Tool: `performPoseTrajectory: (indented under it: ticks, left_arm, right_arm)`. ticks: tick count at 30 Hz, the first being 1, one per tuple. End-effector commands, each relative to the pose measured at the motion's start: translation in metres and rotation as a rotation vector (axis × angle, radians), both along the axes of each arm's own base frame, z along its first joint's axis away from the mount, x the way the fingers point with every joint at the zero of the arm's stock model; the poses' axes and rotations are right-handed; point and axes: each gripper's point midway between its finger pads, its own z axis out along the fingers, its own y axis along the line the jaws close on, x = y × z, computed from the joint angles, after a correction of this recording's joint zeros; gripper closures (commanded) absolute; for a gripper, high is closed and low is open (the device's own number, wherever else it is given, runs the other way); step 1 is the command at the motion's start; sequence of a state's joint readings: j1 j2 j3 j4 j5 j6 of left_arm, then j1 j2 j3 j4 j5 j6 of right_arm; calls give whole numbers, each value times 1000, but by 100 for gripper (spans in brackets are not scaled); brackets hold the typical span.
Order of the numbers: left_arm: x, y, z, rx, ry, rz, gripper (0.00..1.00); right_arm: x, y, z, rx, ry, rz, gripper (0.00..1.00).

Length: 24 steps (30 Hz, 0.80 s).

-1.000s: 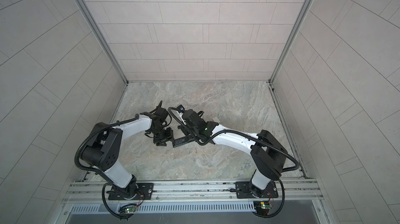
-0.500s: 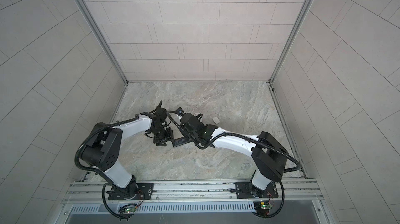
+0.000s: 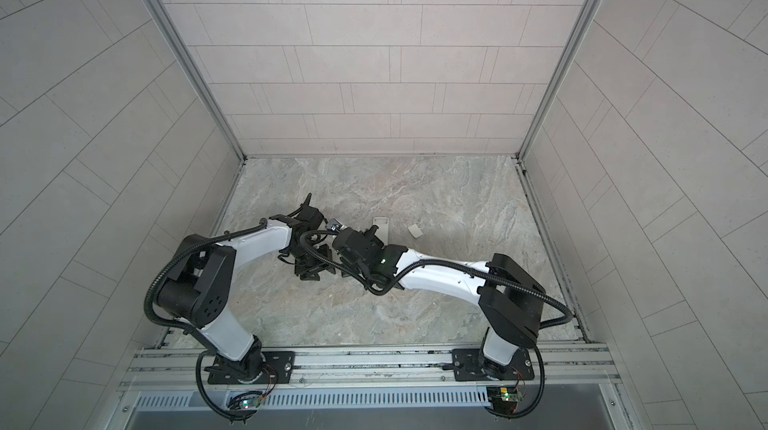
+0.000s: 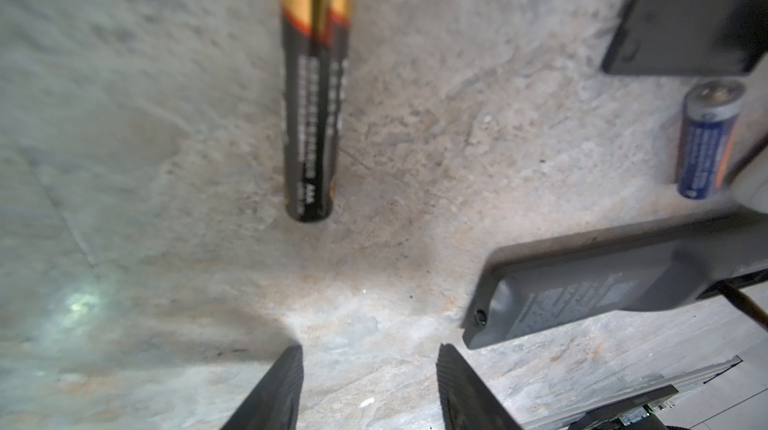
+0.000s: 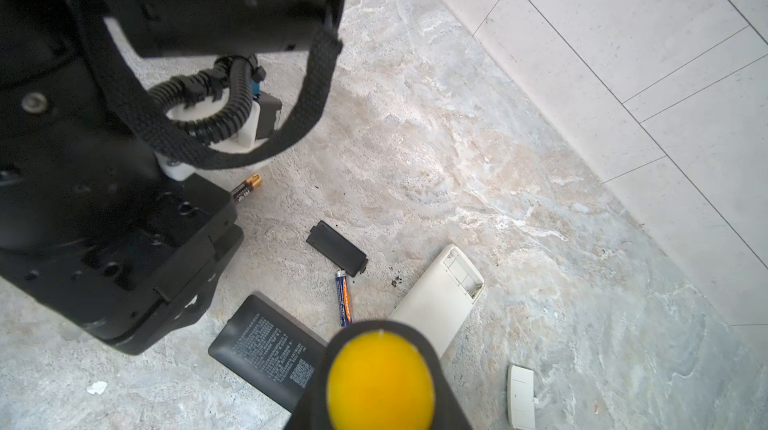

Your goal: Unload the batteries from the remote control

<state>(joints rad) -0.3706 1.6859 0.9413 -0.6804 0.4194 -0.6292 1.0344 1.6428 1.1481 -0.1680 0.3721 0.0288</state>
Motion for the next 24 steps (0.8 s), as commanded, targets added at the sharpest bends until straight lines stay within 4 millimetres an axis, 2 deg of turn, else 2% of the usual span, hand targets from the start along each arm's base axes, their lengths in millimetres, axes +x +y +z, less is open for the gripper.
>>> performPoseTrajectory:
  ticks: [1, 4, 8, 13, 17, 19, 22, 24]
  left_arm:
    - [-9, 4, -19, 21, -2, -26, 41]
    - [-1, 4, -2, 14, -77, -45, 39]
    - [2, 0, 4, -5, -93, -64, 38]
    - [17, -7, 26, -44, -208, -81, 39]
    - [24, -6, 43, -21, -267, -174, 38]
    - [28, -9, 49, -13, -266, -219, 38]
    - [36, -25, 57, -11, -287, -303, 36]
    - [39, -39, 59, 6, -287, -384, 30]
  right_arm:
    - [1, 0, 1, -38, -16, -1, 100]
    - [1, -2, 3, -27, -22, -6, 100]
    - [1, -1, 5, 2, -24, -9, 100]
    - [4, -4, 38, 162, -32, -29, 100]
    - [16, -26, 65, 265, -18, -98, 100]
    - [21, -41, 72, 282, 4, -144, 100]
    - [23, -69, 67, 279, 52, -226, 100]
    - [20, -85, 59, 269, 70, -260, 100]
